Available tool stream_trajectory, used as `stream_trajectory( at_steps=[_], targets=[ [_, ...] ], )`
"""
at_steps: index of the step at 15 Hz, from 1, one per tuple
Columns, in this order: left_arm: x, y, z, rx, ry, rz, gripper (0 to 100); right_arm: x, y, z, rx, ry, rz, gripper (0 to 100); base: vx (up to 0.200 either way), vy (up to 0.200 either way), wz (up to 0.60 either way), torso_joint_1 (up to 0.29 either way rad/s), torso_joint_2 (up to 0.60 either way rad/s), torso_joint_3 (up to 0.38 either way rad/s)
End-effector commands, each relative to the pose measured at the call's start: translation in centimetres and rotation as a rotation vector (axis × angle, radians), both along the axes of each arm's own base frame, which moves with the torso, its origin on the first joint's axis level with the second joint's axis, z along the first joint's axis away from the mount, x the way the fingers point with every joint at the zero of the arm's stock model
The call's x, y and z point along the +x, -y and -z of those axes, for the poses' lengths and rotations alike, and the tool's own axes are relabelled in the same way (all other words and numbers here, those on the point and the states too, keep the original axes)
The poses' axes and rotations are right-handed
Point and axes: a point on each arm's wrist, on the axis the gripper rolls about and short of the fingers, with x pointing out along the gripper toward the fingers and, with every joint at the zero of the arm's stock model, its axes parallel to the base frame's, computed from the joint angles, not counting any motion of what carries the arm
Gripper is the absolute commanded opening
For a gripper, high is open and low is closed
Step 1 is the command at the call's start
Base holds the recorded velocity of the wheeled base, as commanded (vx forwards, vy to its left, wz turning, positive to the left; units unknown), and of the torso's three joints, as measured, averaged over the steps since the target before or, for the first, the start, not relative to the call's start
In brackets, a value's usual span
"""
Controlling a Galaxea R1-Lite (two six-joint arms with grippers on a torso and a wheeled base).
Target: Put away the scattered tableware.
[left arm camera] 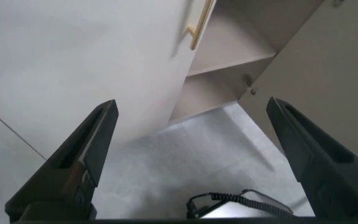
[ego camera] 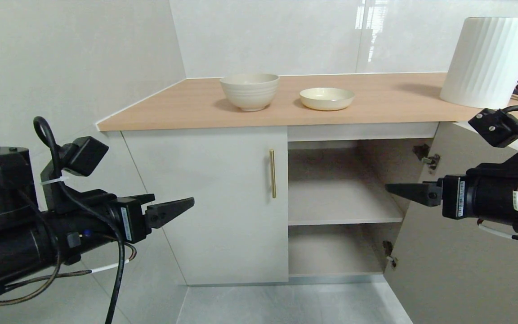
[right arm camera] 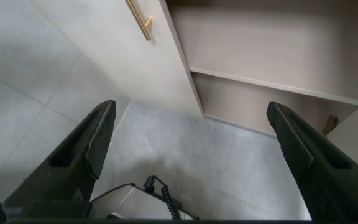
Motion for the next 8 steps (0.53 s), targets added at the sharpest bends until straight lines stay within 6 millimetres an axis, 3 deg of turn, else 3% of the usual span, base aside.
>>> stream_trajectory(
  at_steps=[1, 2, 8],
  targets=[
    [-0.22, -0.06, -0.31, 0.001, 0.010, 0.002, 100, 0.01, -0.04, 0.02, 0.000, -0.001, -0.002, 100, 0.000, 0.000, 0.00, 0.000, 0.00, 0.000],
    [-0.29, -0.07, -0.20, 0.023, 0.005, 0.008, 100, 0.06, -0.10, 0.09, -0.001, -0.003, -0.004, 100, 0.000, 0.000, 0.00, 0.000, 0.00, 0.000],
    [-0.25, -0.06, -0.08, 0.043, -0.016, 0.014, 100, -0.08, -0.11, 0.08, -0.001, -0.002, -0.007, 100, 0.200, 0.000, 0.00, 0.002, 0.00, 0.002]
  ],
)
